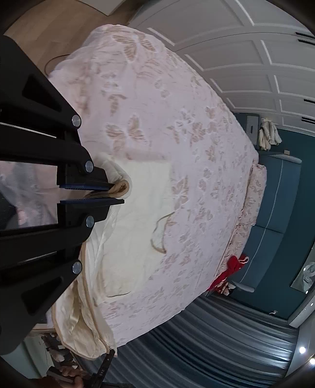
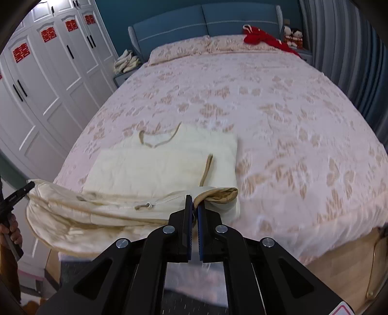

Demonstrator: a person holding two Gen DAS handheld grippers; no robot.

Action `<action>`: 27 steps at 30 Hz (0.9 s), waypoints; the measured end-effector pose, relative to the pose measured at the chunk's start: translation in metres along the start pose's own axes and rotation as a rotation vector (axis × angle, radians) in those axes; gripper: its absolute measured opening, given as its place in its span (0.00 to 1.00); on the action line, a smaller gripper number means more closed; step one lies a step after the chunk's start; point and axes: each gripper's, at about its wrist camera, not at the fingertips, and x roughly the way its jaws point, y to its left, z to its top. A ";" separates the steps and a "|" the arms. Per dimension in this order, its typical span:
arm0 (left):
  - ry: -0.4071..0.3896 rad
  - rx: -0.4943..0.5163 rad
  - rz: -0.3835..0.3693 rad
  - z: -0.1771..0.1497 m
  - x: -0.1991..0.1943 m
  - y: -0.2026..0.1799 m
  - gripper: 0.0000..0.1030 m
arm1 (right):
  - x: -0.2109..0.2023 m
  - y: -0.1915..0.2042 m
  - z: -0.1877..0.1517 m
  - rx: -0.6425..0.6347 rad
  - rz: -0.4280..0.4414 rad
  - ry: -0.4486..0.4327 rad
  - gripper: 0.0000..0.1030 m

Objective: Fold large clothes
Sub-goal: 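Lift the jacket by its hem with both grippers and flip it over, then lower the jacket onto the bed with both grippers and release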

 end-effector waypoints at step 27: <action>0.112 -0.014 0.216 0.098 0.242 0.008 0.05 | 0.200 -0.037 0.118 0.229 -0.060 -0.090 0.03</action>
